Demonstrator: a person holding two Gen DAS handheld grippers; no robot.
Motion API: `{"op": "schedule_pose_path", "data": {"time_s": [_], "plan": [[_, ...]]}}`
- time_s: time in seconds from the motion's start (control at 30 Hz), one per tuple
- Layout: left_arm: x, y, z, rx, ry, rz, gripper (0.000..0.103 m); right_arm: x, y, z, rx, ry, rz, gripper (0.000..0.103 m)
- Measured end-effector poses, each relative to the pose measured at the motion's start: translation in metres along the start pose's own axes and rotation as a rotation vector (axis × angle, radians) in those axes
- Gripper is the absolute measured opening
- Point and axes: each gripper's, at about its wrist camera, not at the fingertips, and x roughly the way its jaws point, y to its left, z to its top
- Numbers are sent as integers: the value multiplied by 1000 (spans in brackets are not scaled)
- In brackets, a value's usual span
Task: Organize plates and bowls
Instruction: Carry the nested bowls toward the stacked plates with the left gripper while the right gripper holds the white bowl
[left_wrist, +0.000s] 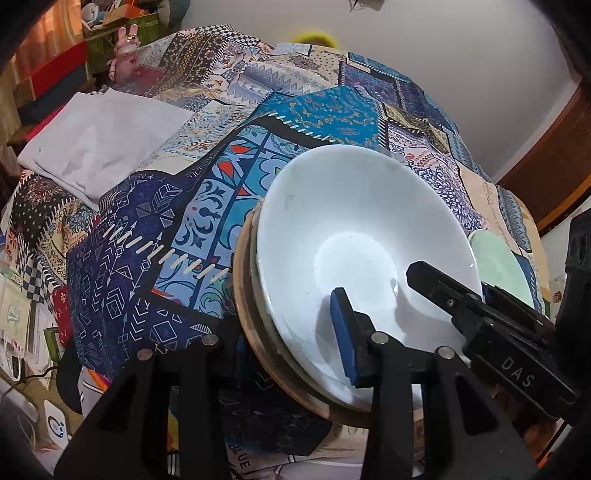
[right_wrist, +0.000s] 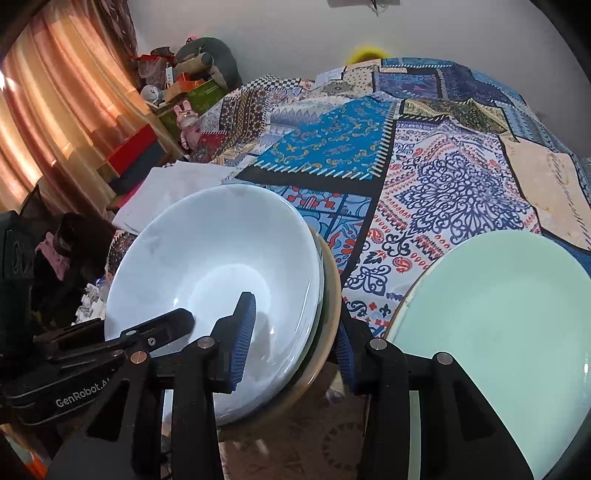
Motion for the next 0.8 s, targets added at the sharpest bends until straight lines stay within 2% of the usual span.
{"op": "schedule_pose_path", "data": {"time_s": [0.43,0.8], "plan": [[-22,-20,6,21,-38,-17,40,-37,-5,7,26,-84,0,37],[-43,-56,14,78,-86,-42,40,-73,-24,8,73,-151,-28,37]]}}
